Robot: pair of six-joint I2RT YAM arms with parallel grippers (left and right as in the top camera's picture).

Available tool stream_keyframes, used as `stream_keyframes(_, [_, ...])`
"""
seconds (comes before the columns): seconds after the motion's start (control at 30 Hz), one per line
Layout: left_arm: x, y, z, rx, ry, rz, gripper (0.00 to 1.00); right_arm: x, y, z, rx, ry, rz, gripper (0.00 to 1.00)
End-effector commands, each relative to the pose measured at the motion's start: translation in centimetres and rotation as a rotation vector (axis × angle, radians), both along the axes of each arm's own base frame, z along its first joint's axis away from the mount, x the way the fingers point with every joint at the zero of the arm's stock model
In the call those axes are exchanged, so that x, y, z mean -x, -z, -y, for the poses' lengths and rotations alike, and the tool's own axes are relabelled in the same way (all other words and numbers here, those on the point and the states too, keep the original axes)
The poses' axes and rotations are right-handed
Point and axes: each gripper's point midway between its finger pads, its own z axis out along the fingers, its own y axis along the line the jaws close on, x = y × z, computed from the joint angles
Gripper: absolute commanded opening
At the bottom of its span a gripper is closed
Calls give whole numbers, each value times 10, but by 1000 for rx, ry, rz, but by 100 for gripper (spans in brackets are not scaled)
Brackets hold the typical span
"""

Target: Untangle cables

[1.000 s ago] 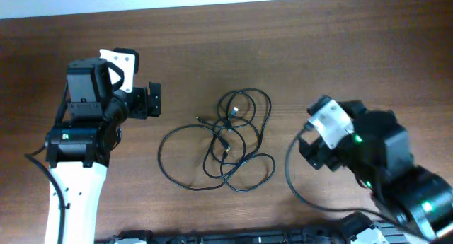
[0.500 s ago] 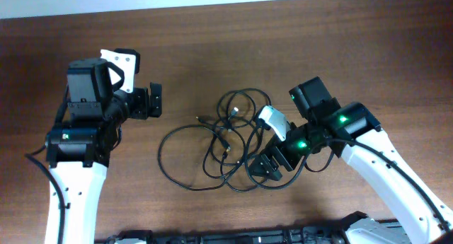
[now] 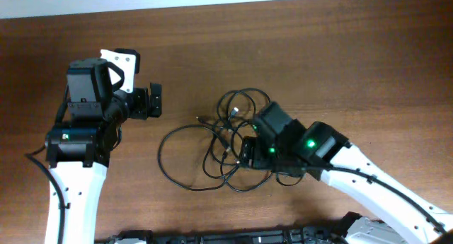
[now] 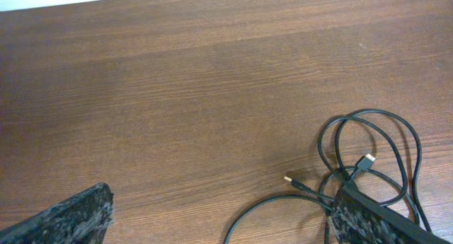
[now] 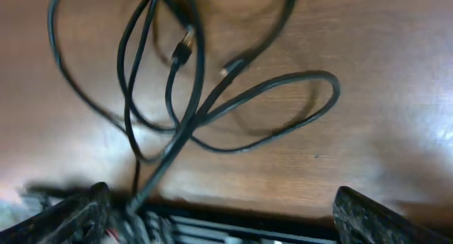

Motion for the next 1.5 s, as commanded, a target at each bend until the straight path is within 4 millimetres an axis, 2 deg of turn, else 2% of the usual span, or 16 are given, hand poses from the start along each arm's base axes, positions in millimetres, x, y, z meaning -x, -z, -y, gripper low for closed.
stream_keyframes(0.0, [0,-2,0,14,-5,5,99,-8,0,6,8,238,-22,99])
stream_keyframes(0.07, [0,-2,0,14,-5,5,99,-11,1,3,-1,255,-22,99])
stream_keyframes(0.17, [0,-2,0,14,-5,5,99,-10,19,-12,-15,285,-121,99])
stream_keyframes(0.2, [0,-2,0,14,-5,5,99,-10,26,-20,-29,274,-153,95])
stream_keyframes(0.23, [0,-2,0,14,-5,5,99,-9,39,-32,-42,258,-214,86])
stream_keyframes(0.3, [0,-2,0,14,-5,5,99,-6,49,-41,-55,246,-267,84])
stream_keyframes(0.43, [0,-2,0,14,-5,5,99,5,49,-55,-64,186,-260,82])
stream_keyframes(0.53, [0,-2,0,14,-5,5,99,17,45,-74,-92,118,-247,74])
stream_keyframes(0.77, [0,-2,0,14,-5,5,99,17,44,-77,-108,112,-251,43])
stream_keyframes(0.8, [0,-2,0,14,-5,5,99,17,44,-77,-107,98,-242,34])
stream_keyframes(0.83, [0,-2,0,14,-5,5,99,15,45,-76,-100,92,-231,13])
stream_keyframes(0.87, [0,-2,0,14,-5,5,99,13,44,-76,-102,93,-222,4])
stream_keyframes(1.3, [0,-2,0,14,-5,5,99,5,46,-72,-78,76,-163,4])
stream_keyframes(1.37, [0,-2,0,14,-5,5,99,-1,38,-70,-77,62,-107,4])
stream_keyframes(1.47, [0,-2,0,14,-5,5,99,-25,-2,-64,-92,40,93,4])
